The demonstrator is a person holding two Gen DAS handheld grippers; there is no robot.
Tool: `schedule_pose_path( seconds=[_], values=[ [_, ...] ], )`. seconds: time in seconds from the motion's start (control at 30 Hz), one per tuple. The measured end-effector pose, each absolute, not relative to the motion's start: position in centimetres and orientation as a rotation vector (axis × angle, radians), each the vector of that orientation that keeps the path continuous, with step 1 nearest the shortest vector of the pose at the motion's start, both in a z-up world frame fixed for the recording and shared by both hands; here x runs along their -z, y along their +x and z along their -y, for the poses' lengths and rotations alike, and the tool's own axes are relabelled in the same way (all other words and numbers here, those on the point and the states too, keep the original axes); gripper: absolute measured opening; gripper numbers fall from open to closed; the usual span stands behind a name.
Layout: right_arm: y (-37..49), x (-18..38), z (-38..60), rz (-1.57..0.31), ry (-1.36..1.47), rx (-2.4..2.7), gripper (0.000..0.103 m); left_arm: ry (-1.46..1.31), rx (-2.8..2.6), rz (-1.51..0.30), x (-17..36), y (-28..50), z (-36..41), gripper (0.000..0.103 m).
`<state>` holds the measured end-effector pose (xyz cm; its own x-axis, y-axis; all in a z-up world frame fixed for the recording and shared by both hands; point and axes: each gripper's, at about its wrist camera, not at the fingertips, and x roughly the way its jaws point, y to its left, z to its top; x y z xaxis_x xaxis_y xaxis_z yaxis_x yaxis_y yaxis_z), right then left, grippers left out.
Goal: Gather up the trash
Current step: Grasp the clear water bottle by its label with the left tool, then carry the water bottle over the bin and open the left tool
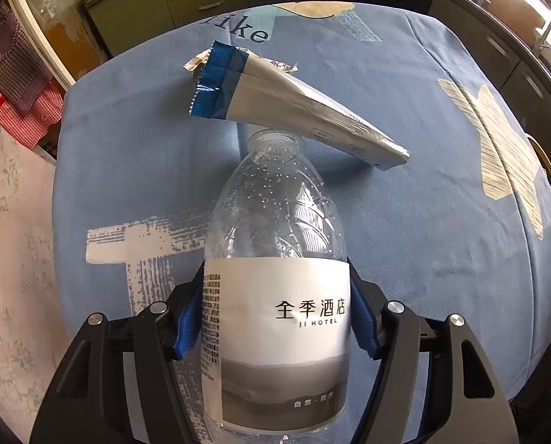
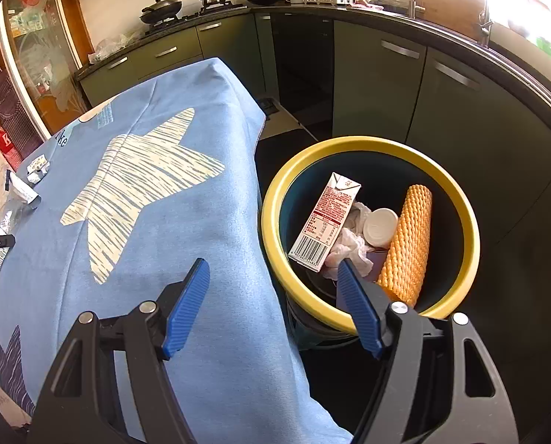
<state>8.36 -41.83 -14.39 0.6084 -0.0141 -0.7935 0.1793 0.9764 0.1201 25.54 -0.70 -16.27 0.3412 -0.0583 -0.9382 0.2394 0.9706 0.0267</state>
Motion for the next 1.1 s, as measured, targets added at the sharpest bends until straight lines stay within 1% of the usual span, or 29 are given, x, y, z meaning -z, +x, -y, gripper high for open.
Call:
schedule_pose_path(
  seconds=[0.3, 0.6, 0.97, 1.1],
  values=[
    [8.3, 14.3, 41.4, -0.913, 0.195, 0.100, 0.068, 0.167, 0.207, -1.210, 16.1, 24.4, 0.7, 0.065],
    [8.5, 14.0, 40.2, -0.909, 0.185, 0.057, 0.068, 0.166, 0.222, -1.224, 14.8, 21.0, -0.6, 0.065],
    [8.5, 13.6, 39.1, -0.900, 0.181, 0.018, 0.068, 0.123, 0.172, -1.122, 9.9, 16.5, -3.9, 0.065],
    [8.1, 13.0, 39.3, -0.882, 0.186, 0.015, 0.068, 0.130, 0.176, -1.073, 7.7, 14.9, -3.7, 0.065]
  ],
)
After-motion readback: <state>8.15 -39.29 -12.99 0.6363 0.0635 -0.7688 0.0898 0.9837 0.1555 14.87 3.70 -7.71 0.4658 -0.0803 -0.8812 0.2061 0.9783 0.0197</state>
